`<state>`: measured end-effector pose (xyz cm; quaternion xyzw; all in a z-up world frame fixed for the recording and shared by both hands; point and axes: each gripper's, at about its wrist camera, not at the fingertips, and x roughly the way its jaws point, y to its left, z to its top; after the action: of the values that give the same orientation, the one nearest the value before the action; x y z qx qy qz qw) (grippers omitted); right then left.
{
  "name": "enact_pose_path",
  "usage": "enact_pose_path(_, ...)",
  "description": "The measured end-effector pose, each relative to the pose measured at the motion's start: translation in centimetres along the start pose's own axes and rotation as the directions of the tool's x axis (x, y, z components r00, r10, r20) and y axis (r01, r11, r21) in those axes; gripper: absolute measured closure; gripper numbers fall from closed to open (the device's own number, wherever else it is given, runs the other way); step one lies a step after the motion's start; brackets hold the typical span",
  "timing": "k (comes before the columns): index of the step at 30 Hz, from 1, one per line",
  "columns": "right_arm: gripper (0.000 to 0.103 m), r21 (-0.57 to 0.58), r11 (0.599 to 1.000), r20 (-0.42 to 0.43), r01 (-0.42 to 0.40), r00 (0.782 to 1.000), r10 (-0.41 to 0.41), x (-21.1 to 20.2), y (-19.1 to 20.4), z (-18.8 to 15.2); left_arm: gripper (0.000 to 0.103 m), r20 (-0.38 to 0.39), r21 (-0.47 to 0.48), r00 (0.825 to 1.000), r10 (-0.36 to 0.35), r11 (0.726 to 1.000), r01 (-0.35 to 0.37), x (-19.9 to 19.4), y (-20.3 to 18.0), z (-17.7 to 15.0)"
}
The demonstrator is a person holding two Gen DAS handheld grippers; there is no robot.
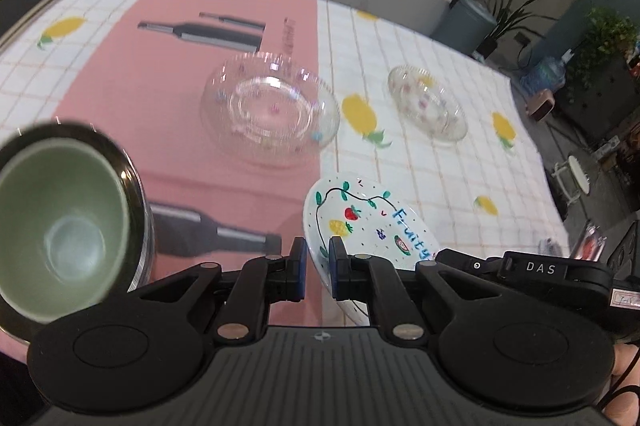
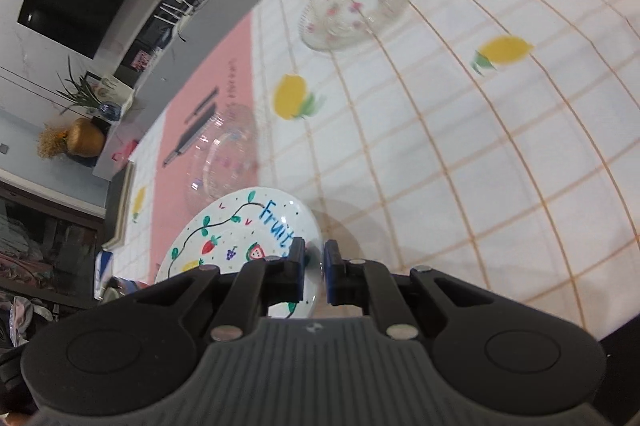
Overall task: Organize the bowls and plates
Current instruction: 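Lift the Fruity plate and carry it beside the bowl stack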
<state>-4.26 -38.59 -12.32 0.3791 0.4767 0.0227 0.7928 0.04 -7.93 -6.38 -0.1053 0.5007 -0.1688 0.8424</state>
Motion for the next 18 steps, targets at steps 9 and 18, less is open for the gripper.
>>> enact_pose_path(9,0.095,-0.003,0.999,-0.020,0.051,0.998,-0.051,1.6,-1.4,-0.6,0.090,-0.037,0.000,0.998,0.051,0.999,-0.051,2.4,0.0,-2.0)
enact_pose_path(18,0.095,-0.042,0.997,-0.016,0.061,0.998,-0.062,2.4,-0.9,-0.6,0.089,-0.055,-0.023,0.995,0.086,0.996,-0.087,3.9,0.7,-2.5)
